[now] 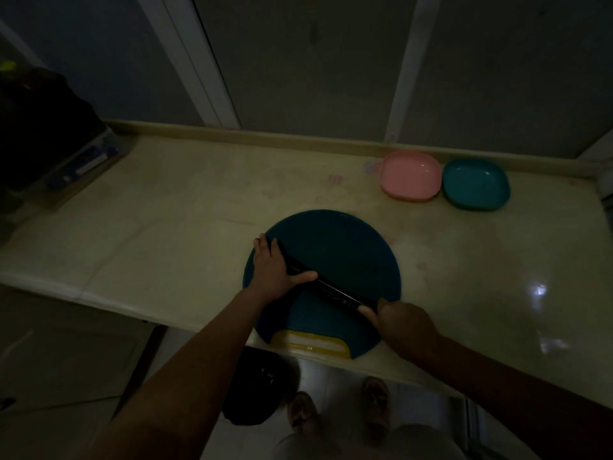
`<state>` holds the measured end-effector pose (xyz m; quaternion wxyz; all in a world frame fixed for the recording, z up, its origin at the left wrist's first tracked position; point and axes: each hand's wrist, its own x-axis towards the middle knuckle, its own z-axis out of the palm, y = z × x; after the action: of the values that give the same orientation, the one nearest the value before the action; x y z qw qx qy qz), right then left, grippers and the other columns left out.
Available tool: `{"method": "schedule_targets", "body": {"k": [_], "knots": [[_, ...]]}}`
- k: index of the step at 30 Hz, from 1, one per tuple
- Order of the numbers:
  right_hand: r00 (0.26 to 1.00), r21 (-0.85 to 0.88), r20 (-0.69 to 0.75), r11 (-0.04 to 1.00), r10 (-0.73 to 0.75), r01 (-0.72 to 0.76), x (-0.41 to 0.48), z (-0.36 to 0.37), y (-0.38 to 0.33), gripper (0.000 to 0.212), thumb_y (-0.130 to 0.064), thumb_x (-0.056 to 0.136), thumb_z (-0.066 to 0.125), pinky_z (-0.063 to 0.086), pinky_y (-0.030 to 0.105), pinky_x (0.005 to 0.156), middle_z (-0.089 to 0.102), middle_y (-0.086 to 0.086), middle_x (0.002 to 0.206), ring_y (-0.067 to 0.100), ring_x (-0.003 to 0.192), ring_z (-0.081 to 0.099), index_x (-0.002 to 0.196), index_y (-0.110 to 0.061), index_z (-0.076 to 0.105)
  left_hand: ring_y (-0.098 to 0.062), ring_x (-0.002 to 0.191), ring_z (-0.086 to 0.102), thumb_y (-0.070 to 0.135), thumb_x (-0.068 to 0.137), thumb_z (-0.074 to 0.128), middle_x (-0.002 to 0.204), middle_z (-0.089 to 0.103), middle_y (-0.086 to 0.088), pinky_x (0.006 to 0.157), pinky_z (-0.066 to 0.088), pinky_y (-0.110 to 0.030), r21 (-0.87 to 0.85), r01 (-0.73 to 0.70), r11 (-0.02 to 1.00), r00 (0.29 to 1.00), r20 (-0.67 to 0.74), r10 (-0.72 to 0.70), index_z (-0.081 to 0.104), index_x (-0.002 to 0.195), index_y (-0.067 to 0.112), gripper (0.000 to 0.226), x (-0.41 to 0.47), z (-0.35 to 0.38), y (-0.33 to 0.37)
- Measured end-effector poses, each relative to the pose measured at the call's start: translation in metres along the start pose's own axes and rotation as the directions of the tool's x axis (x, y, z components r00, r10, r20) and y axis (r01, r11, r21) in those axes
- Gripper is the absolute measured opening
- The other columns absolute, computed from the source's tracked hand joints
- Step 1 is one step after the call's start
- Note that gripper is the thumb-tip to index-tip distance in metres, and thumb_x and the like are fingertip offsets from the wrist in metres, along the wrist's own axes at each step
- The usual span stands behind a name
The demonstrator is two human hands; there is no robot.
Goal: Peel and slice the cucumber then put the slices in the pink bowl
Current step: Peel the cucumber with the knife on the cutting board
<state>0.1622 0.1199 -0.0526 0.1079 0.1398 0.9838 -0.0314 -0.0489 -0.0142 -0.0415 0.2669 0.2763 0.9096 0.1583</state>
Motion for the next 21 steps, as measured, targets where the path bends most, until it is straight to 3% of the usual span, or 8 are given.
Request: {"method": "schedule_targets", "body": {"k": [4, 6, 7, 8, 10, 15, 18, 21], "knots": [[0.998, 0.044, -0.055, 0.999, -0.01, 0.013, -0.002, -0.004, 0.009, 0.084, -0.024, 0.022, 0.098, 0.001, 0.015, 0.032, 0.038, 0.005, 0.034, 0.015, 0.019, 0.033, 0.087, -0.014, 0.046, -0.035, 0.139, -0.021, 0.068, 0.064, 0.066, 0.151, -0.022, -0.02, 0.113, -0.006, -0.046, 0.022, 0.043, 0.999, 0.998, 0.04, -0.044, -0.008, 0.147, 0.002, 0.129, 0.005, -0.001, 0.007], [0.997, -0.074, -0.047, 0.996, -0.057, 0.053, -0.008, -0.005, 0.013, 0.045, -0.026, 0.061, 0.088, 0.01, 0.021, 0.031, 0.033, 0.009, 0.038, 0.014, 0.026, 0.038, 0.092, -0.007, 0.06, -0.035, 0.139, -0.021, 0.066, 0.063, 0.068, 0.151, -0.023, -0.019, 0.113, -0.005, -0.048, 0.024, 0.032, 0.999, 0.999, 0.043, -0.033, -0.009, 0.147, 0.003, 0.131, 0.004, -0.001, 0.004], [0.995, -0.074, -0.093, 0.997, -0.031, 0.024, -0.012, 0.001, 0.019, 0.028, -0.031, 0.091, 0.06, 0.019, 0.024, 0.029, 0.033, 0.01, 0.039, 0.013, 0.03, 0.04, 0.085, -0.004, 0.066, -0.034, 0.139, -0.021, 0.065, 0.062, 0.069, 0.152, -0.023, -0.019, 0.114, -0.005, -0.048, 0.023, 0.02, 1.0, 0.999, 0.039, -0.021, -0.009, 0.147, 0.004, 0.13, 0.004, -0.001, 0.001], [0.989, 0.034, -0.142, 0.999, 0.038, -0.034, -0.018, 0.012, 0.025, 0.063, -0.039, 0.102, 0.028, 0.022, 0.024, 0.026, 0.036, 0.007, 0.035, 0.011, 0.027, 0.039, 0.071, -0.003, 0.068, -0.034, 0.139, -0.021, 0.064, 0.063, 0.07, 0.152, -0.023, -0.018, 0.114, -0.004, -0.049, 0.024, 0.005, 1.0, 0.999, 0.035, -0.006, -0.008, 0.147, 0.005, 0.13, 0.004, 0.0, -0.003], [0.96, 0.124, -0.274, 0.992, 0.064, -0.031, -0.037, 0.028, 0.03, 0.087, -0.047, 0.101, 0.005, 0.018, 0.018, 0.022, 0.04, 0.002, 0.029, 0.01, 0.02, 0.034, 0.052, -0.008, 0.066, -0.034, 0.139, -0.021, 0.061, 0.064, 0.071, 0.152, -0.021, -0.017, 0.114, -0.003, -0.05, 0.02, -0.025, 0.999, 0.999, 0.029, 0.025, -0.006, 0.148, 0.007, 0.127, 0.005, 0.001, -0.01], [0.912, 0.131, -0.402, 0.991, 0.086, -0.036, -0.061, 0.031, 0.046, 0.087, -0.044, 0.101, 0.005, 0.005, 0.012, 0.029, 0.04, 0.001, 0.027, 0.012, 0.017, 0.032, 0.063, -0.002, 0.071, -0.033, 0.14, -0.018, 0.056, 0.066, 0.073, 0.154, -0.017, -0.016, 0.114, -0.002, -0.046, -0.003, -0.054, 0.999, 0.999, 0.003, 0.054, 0.001, 0.149, 0.009, 0.119, 0.004, 0.003, -0.014], [0.916, 0.137, -0.389, 0.99, 0.095, -0.045, -0.068, 0.035, 0.05, 0.086, -0.048, 0.1, 0.004, -0.014, 0.013, 0.05, 0.039, 0.002, 0.027, 0.014, 0.017, 0.032, 0.056, -0.006, 0.066, -0.033, 0.142, 0.0, 0.06, 0.069, 0.064, 0.155, 0.003, -0.014, 0.116, 0.009, -0.046, -0.059, -0.097, 0.994, 0.995, -0.017, 0.096, 0.021, 0.147, 0.015, 0.1, 0.006, -0.005, -0.023], [0.908, 0.111, -0.405, 0.992, 0.104, -0.064, -0.074, 0.039, 0.058, 0.083, -0.05, 0.099, 0.004, -0.01, 0.014, 0.043, 0.038, 0.003, 0.026, 0.015, 0.017, 0.033, 0.049, -0.011, 0.058, -0.034, 0.139, 0.018, 0.053, 0.079, 0.06, 0.15, 0.022, -0.02, 0.114, 0.02, -0.042, -0.109, -0.036, 0.993, 0.994, -0.106, 0.024, 0.039, 0.14, 0.019, 0.073, 0.005, -0.012, -0.031]]}}
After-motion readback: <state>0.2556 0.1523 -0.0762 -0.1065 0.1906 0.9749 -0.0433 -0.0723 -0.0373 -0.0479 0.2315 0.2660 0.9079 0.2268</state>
